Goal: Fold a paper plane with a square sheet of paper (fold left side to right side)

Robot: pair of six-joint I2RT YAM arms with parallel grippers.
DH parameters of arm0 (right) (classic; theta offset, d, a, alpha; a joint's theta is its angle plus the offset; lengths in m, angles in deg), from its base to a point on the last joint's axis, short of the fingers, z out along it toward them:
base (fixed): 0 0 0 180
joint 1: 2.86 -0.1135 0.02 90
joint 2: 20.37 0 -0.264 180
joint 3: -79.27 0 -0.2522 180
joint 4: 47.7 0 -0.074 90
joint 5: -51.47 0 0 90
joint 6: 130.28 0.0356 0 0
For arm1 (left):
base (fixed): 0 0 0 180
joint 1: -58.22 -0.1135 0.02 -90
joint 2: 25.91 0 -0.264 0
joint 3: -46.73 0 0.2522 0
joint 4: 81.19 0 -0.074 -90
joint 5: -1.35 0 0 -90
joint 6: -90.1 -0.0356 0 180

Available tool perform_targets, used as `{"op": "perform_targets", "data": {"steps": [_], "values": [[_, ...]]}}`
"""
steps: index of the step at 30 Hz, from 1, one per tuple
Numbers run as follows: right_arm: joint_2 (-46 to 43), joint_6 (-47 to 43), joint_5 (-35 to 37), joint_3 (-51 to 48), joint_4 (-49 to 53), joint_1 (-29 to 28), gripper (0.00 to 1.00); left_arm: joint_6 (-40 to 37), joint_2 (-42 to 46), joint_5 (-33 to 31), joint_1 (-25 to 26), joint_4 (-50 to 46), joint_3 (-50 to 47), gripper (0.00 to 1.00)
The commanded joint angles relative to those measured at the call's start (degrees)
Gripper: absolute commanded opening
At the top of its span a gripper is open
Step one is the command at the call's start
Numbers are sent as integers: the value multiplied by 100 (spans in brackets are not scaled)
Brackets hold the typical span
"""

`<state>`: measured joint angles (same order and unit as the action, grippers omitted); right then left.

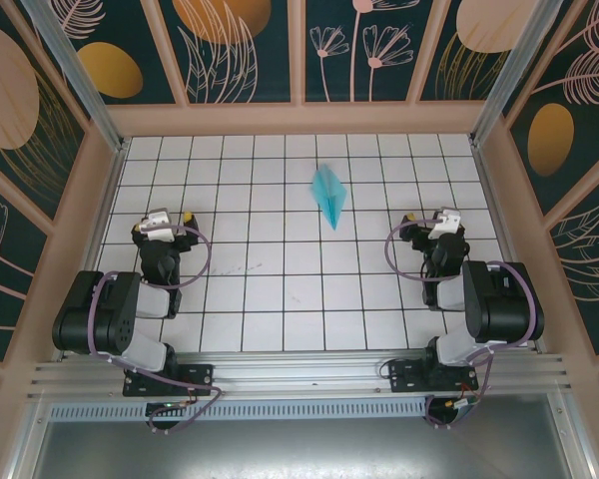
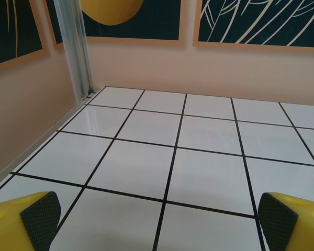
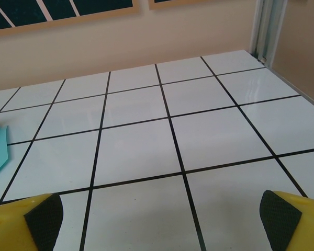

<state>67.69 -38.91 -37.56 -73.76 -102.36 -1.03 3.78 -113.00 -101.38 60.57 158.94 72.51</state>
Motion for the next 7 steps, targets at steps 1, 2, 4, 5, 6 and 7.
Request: {"op": "perform_targets", "data": {"steps": [1, 2, 4, 5, 6, 7], "values": [[28, -56, -136, 25, -271, -8, 99, 98, -16, -80, -28, 127, 56, 99], [28, -57, -141, 24, -268, -9, 99, 97, -15, -80, -33, 130, 55, 99], [27, -57, -141, 26, -268, 1, 99, 102, -13, -85, -31, 127, 56, 99], [25, -58, -145, 31, -267, -1, 99, 97, -15, -80, -33, 130, 53, 99], [21, -55, -142, 29, -267, 2, 99, 98, -10, -80, -33, 127, 56, 99], [28, -53, -144, 24, -269, -3, 99, 91, -11, -79, -33, 133, 54, 99]]}}
